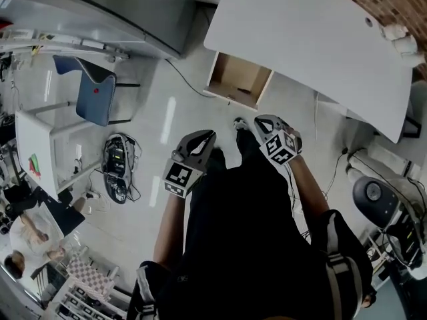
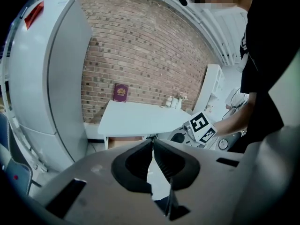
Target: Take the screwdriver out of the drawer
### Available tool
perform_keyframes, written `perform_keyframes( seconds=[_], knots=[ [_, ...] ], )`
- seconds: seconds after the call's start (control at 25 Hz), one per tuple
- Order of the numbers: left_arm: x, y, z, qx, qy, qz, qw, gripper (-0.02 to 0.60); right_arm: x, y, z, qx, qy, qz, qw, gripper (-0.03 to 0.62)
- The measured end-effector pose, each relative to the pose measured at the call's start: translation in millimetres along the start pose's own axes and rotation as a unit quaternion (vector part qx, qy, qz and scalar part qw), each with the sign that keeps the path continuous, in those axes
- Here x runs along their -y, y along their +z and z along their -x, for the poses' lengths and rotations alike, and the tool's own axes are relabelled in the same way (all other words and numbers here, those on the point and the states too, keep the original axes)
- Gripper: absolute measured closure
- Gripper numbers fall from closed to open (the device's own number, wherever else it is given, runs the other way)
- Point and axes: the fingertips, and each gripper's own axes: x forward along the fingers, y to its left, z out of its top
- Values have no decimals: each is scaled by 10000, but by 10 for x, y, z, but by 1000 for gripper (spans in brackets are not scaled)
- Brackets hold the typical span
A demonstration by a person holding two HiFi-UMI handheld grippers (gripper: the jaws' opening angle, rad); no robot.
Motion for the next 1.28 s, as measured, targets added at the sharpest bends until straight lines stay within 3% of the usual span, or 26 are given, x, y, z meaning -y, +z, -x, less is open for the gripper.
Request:
perform_keyframes(
  seconds=[0.8,1.04,1.28],
  knots=[
    [-214,-868,-414,-4,534,1246,9908,558,261,-864,-1062,-822,792,-25,9935,537],
    [-292,-1154,-419,92,808,1945,9775,558,353,-1195,-1640,-1186,1027,-182,9874,537],
    [-291,-1369,-488,-103,786,2101,9745,558,461,-1551,-2244,-1712,1163,-43,9783,537]
  ],
)
